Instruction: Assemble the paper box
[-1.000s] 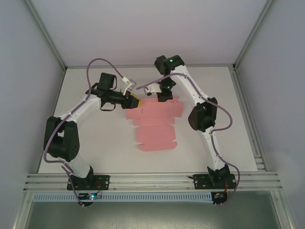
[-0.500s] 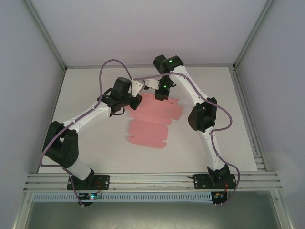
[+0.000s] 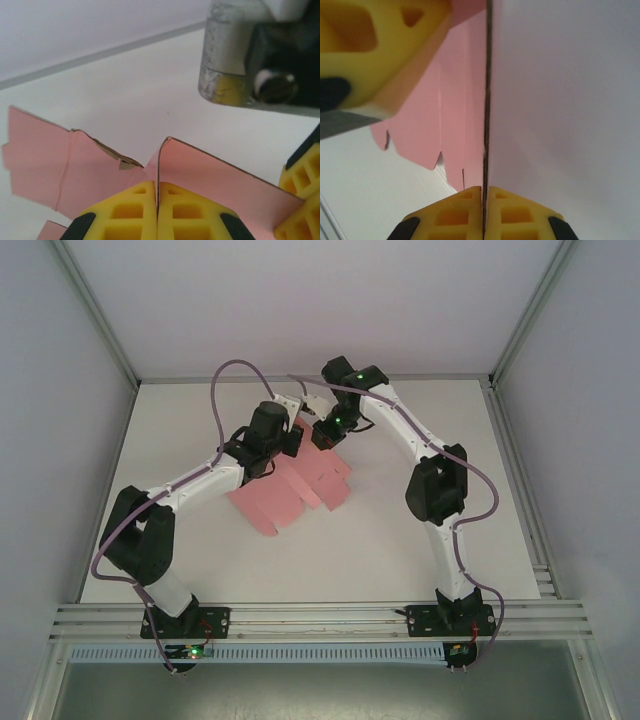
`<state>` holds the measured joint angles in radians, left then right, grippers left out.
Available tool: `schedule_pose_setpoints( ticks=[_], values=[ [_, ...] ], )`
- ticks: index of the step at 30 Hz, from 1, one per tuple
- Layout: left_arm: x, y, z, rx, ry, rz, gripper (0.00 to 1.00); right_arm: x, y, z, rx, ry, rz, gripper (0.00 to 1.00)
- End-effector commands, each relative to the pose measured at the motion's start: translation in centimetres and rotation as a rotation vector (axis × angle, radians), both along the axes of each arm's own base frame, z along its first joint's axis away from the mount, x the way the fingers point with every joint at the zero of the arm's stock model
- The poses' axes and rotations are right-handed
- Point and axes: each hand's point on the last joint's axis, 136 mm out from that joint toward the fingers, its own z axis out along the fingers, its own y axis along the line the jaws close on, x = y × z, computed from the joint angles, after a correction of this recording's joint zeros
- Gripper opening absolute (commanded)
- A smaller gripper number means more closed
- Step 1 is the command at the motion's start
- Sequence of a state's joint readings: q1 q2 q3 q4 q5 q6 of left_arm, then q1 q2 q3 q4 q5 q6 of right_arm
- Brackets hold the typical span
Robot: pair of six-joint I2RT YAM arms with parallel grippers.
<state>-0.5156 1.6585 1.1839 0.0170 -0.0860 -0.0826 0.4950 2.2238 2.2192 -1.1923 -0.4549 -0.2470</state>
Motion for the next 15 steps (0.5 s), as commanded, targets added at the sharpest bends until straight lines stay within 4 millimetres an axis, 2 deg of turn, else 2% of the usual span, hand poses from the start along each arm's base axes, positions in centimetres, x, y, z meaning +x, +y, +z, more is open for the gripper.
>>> schedule_pose_setpoints(
  ticks=[1,6,10,15],
  values=[
    [-1.7,-4.6,-1.6,-0.021,0.021,-0.106,0.02,1.0,3.7,5.0,0.229,-0.091,0.015,0.00],
    [-1.3,-5.4,-1.9,0.057,-0.025,-0.044,0.02,1.1,4.0,5.0,0.232,-0.096,0.001,0.00],
    [-1.4,-6.8,-2.3,0.059,-0.008,-0.053,0.02,1.7,3.9,4.7,0.230,-0.092,-0.023,0.00],
    [-1.9,-6.4,-1.7,0.017,-0.020,-0.032,0.04,2.8,2.5,3.9,0.185,-0.106,-0.077,0.00]
  ],
)
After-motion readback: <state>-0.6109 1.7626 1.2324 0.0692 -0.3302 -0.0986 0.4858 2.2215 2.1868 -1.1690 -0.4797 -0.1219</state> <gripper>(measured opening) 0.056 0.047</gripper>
